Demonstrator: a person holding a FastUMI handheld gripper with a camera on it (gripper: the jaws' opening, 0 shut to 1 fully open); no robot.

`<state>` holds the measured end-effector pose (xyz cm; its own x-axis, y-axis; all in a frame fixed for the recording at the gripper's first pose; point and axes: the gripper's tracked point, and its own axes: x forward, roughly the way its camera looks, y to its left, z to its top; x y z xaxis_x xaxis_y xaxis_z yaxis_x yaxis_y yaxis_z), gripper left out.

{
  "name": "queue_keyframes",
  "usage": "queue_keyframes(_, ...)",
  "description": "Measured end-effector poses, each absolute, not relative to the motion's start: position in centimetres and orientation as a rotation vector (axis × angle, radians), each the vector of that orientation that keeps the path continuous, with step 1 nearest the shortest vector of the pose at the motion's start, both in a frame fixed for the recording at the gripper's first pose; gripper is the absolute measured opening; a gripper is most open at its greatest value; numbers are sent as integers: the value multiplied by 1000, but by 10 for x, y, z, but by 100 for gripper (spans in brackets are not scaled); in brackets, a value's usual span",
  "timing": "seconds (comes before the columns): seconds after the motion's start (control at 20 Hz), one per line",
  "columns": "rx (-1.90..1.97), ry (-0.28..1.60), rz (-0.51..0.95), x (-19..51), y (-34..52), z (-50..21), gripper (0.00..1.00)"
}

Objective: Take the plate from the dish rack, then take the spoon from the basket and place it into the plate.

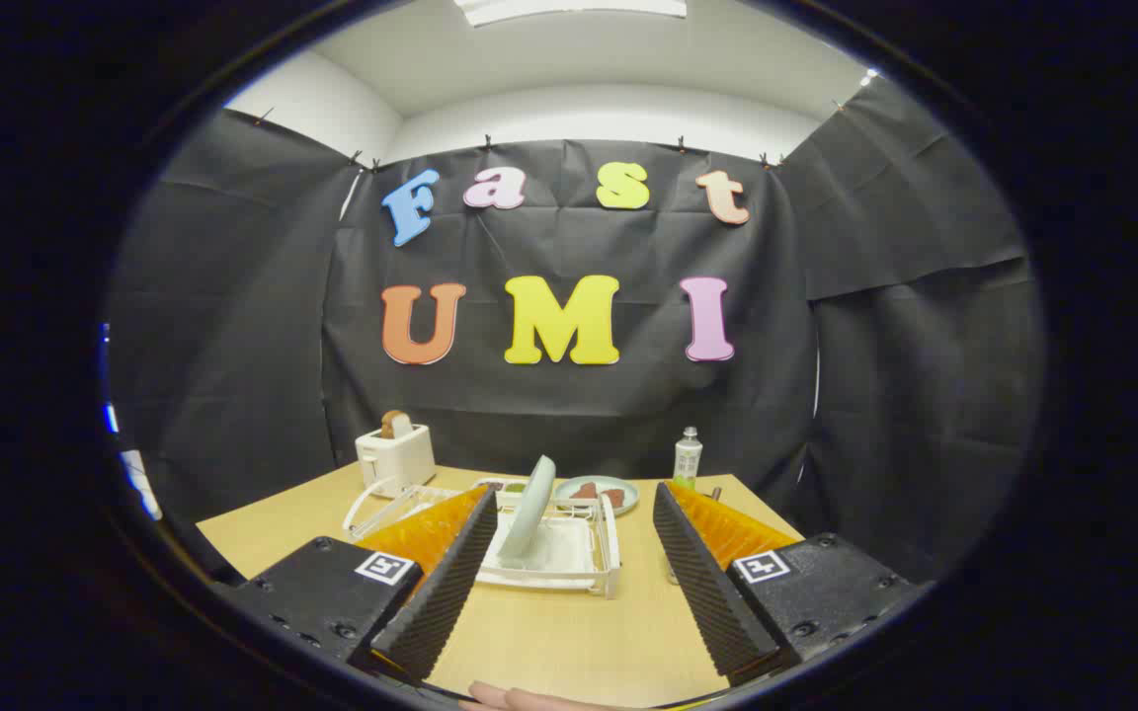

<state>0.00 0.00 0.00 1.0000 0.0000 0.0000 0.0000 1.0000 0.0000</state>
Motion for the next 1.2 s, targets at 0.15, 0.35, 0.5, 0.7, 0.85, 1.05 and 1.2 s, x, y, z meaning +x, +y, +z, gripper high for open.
queue_keyframes(0.15,-12,-11,4,-3,0,0,100)
queue_keyframes(0.35,-24,-37,0,-9,1,5,100)
queue_keyframes(0.5,-23,-26,-9,-12,1,-2,100)
queue_keyframes(0.7,2,-13,-18,-10,-3,0,100)
queue_keyframes(0.85,-14,-7,-38,2,-8,0,100)
queue_keyframes(1.05,-11,45,-43,35,-8,4,100)
queue_keyframes(1.2,3,99,-48,71,-5,8,100)
